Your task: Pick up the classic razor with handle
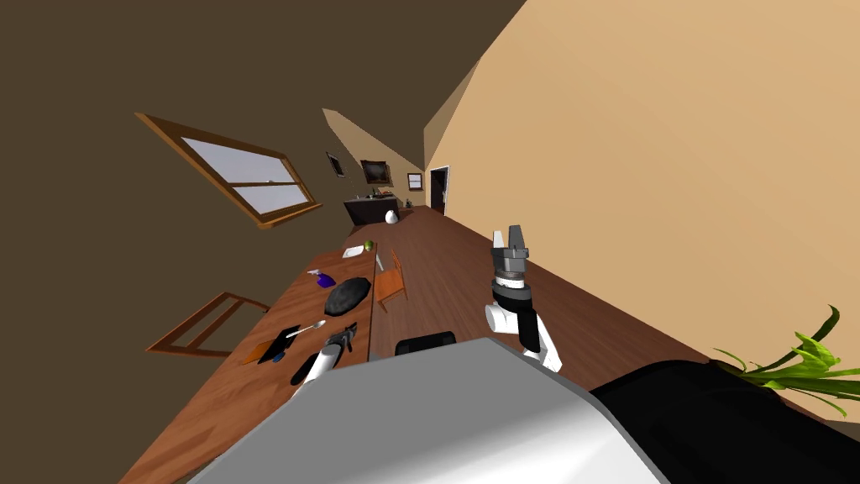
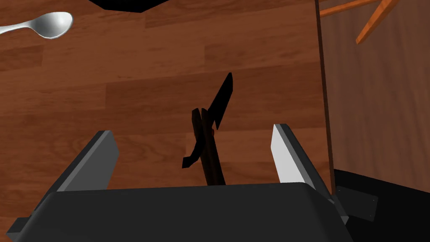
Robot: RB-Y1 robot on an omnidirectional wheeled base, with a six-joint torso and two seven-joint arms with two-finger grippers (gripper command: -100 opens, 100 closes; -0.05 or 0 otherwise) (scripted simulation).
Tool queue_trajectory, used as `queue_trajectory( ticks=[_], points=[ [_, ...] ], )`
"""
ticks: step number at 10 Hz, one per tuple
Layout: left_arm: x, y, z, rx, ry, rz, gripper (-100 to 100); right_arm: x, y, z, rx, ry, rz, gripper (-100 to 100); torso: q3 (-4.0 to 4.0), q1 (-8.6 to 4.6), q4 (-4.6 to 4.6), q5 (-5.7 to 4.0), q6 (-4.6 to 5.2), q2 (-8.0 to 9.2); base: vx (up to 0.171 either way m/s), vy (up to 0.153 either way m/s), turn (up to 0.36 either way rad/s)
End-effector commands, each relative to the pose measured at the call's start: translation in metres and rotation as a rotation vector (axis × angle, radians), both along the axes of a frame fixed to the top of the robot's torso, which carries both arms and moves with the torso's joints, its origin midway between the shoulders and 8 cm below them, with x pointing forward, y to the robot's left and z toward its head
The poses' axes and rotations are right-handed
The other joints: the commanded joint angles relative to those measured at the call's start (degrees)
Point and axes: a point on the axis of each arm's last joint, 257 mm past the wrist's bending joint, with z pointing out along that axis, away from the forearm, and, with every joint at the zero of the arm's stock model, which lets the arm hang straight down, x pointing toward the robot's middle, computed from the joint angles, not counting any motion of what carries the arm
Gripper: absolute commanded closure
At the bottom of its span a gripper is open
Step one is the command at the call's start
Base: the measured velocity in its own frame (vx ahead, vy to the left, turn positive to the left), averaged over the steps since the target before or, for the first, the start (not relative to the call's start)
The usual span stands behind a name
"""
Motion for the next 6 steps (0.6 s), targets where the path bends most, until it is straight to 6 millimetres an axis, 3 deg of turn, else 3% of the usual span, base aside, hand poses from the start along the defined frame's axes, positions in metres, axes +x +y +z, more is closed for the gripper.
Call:
queue_trajectory(
  ticks=[1, 2, 3, 6],
  points=[
    [-0.011, -0.001, -0.010, -0.053, 0.016, 0.041, -100, 0.000, 0.000, 0.000, 0.000, 0.000, 0.000, 0, 0.00, 0.00, 0.00, 0.00, 0.00, 0.00, -0.002, 0.001, -0.067],
    [-0.014, 0.008, -0.008, -0.044, 0.014, 0.056, -100, 0.000, 0.000, 0.000, 0.000, 0.000, 0.000, 0, 0.00, -0.01, 0.00, 0.00, -0.01, 0.01, -0.002, 0.000, -0.022],
    [-0.017, -0.001, -0.016, -0.081, 0.025, 0.065, -100, 0.000, 0.000, 0.000, 0.000, 0.000, 0.000, 0, 0.00, 0.01, 0.00, -0.01, -0.02, 0.01, -0.002, 0.001, -0.024],
    [-0.022, -0.001, -0.021, -0.104, 0.032, 0.085, -100, 0.000, 0.000, 0.000, 0.000, 0.000, 0.000, 0, 0.00, 0.00, 0.00, 0.00, -0.01, 0.00, 0.000, -0.001, -0.019]
  ],
)
